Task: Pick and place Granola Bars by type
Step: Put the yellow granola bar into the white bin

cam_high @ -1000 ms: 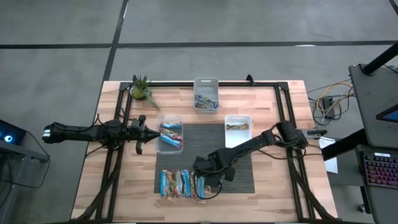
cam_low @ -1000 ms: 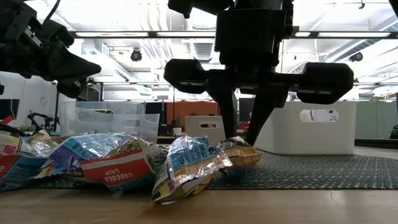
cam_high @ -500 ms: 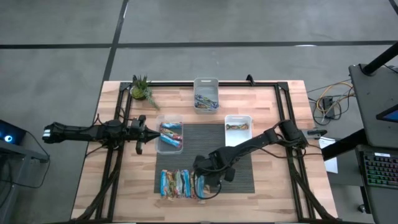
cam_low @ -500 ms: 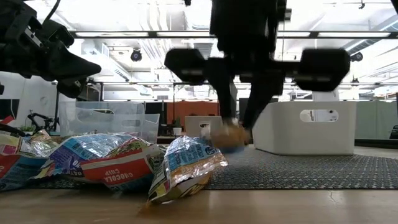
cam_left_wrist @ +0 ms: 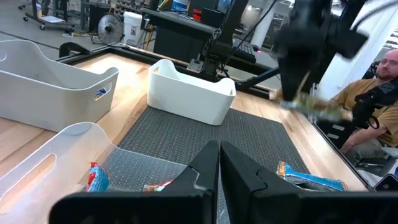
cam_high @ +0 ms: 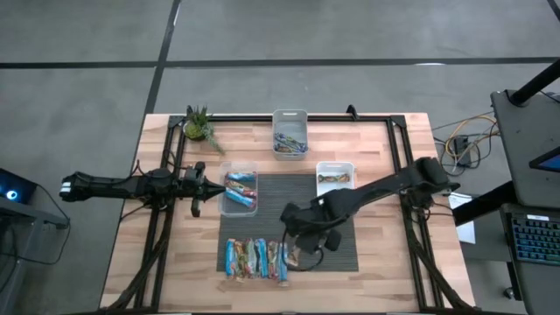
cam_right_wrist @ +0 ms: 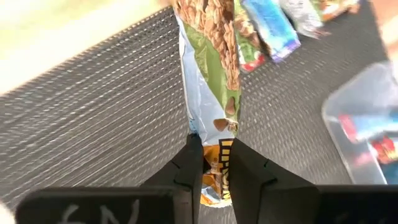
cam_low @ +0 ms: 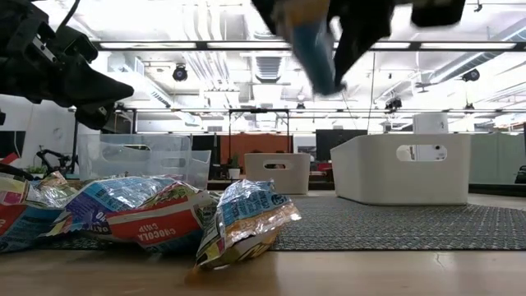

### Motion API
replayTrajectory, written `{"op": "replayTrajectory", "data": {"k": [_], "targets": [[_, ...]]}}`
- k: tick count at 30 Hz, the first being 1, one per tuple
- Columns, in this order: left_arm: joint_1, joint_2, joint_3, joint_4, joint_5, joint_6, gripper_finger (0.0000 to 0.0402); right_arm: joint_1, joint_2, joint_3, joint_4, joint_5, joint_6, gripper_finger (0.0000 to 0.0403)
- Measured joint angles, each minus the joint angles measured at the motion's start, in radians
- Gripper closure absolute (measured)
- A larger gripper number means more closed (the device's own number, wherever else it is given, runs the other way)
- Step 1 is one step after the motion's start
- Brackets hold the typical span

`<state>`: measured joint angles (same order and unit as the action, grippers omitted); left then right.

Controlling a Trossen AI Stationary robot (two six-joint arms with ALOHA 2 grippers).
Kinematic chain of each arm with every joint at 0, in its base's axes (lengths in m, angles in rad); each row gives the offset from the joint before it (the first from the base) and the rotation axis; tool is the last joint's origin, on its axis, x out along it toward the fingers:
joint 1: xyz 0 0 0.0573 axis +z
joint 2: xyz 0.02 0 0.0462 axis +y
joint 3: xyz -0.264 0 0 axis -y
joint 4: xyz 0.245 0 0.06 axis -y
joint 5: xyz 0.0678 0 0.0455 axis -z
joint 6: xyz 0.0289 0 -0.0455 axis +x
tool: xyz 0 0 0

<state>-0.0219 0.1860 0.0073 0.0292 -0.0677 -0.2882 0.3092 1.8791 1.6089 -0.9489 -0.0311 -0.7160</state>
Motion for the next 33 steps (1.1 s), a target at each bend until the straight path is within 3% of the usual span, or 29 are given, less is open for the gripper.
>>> {"op": "replayTrajectory", "data": {"k": [17,23,33], "targets": [[0.0,0.0,0.0,0.0,0.0,0.0,0.0402,-0.017,-0.367,-0.01,-0.332,0.001,0.262,0.0351],[0.0,0.0,0.0,0.0,0.0,0.0,0.0402,-0.076,-0.419,-0.018,-0.416,0.005,0.34,0.0351],[0.0,0.0,0.0,0.0,0.0,0.0,0.0402,-0.22,-0.51,-0.103,-0.416,0.005,0.373,0.0351]]}}
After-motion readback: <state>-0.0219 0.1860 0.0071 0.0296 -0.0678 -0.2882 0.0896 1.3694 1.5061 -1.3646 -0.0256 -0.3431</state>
